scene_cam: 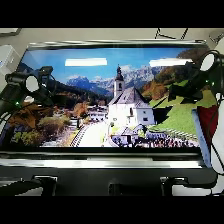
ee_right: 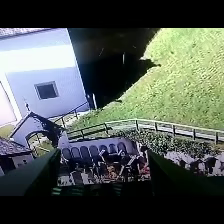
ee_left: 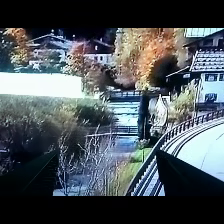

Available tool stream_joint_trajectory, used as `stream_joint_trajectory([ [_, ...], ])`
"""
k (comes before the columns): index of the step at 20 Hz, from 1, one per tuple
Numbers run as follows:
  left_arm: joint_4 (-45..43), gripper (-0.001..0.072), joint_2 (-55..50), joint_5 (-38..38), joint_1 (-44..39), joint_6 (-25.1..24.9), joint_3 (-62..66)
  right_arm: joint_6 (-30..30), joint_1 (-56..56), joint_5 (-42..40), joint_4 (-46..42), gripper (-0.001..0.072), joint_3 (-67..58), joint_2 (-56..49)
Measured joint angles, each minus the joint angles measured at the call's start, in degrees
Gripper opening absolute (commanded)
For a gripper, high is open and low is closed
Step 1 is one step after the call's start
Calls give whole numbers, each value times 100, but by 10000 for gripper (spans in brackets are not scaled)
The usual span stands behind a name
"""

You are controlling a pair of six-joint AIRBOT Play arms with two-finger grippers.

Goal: Fold the clothes and pants, and hang the long-sleeved shirts on hangers.

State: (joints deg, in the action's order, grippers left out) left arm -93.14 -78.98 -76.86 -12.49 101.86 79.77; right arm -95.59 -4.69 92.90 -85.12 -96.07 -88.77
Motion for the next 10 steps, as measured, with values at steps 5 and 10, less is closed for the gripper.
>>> stream_joint_trajectory([
  [5, 0, 719, -7, 48, 0, 9, 0, -4, 0, -92, 4, 611, 0, 0],
  [10, 4, 718, -59, 787, -7, 17, 0, -22, 0, -636, 33, 611, 0, 0],
])
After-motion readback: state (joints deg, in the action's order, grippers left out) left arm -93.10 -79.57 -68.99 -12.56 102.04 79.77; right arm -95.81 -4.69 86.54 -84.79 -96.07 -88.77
